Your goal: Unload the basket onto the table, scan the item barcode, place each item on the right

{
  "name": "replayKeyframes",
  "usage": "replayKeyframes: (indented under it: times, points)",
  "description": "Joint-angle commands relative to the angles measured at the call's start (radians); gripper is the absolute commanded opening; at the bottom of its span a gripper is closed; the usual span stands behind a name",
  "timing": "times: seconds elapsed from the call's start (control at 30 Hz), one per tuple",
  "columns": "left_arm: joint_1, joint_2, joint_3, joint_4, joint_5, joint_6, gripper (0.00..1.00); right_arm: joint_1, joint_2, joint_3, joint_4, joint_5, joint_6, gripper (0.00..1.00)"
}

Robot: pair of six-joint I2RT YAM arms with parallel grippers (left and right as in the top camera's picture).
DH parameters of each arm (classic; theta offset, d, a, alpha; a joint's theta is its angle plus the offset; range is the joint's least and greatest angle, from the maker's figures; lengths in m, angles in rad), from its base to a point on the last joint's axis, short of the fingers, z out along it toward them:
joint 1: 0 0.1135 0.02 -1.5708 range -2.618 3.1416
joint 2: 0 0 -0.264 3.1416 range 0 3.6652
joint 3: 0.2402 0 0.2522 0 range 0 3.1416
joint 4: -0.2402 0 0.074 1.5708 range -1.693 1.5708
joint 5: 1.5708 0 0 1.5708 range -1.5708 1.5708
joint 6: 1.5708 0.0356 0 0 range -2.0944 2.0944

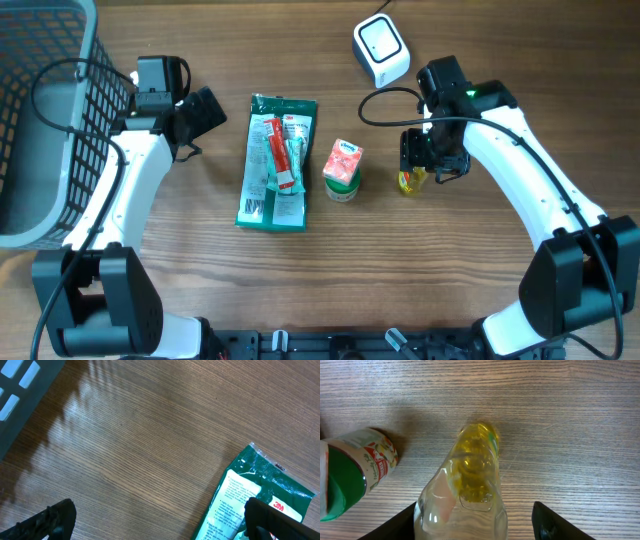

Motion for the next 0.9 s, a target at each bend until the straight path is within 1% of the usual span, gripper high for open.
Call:
replayKeyframes:
  times: [0.0,0.33,0.53,0.6,0.63,0.7,0.73,0.77,0.87]
  points:
    - [0.003,-0.012,0.013,0.000,0.008,0.005,1.00,0.003,-0.015,0.012,0.002,-0.033,0.001,0.68]
    - [0.003,-0.012,0.013,0.000,0.008,0.005,1.00,0.003,-0.015,0.011,0.001,-0.033,0.001,0.65]
    - [0.003,-0.012,0.013,0.000,0.008,0.005,1.00,0.003,-0.015,0.011,0.003,-0.033,0.002,0.67]
    - [0.003,-0.012,0.013,0.000,0.008,0.005,1.00,0.003,-0.015,0.011,0.009,-0.042,0.005,0.70]
    - [0.003,-0.012,0.013,0.000,0.008,0.005,1.00,0.003,-0.015,0.011,0.008,-0.056,0.005,0.77]
    - [0.003,-0.012,0.013,0.000,0.008,0.005,1.00,0.003,-0.015,0.011,0.004,-0.074,0.001,0.85]
    - [0.003,-0.012,0.013,0.000,0.008,0.005,1.00,0.003,-0.015,0.011,0.006,-0.074,0.001,0.96]
    - [0.003,-0.012,0.013,0.000,0.008,0.005,1.00,0.003,-0.015,0.011,0.009,-0.074,0.001,1.00]
    - [0.003,-0.012,0.013,0.000,0.008,0.005,1.00,0.003,-0.015,0.011,0.014,-0.074,0.001,1.00]
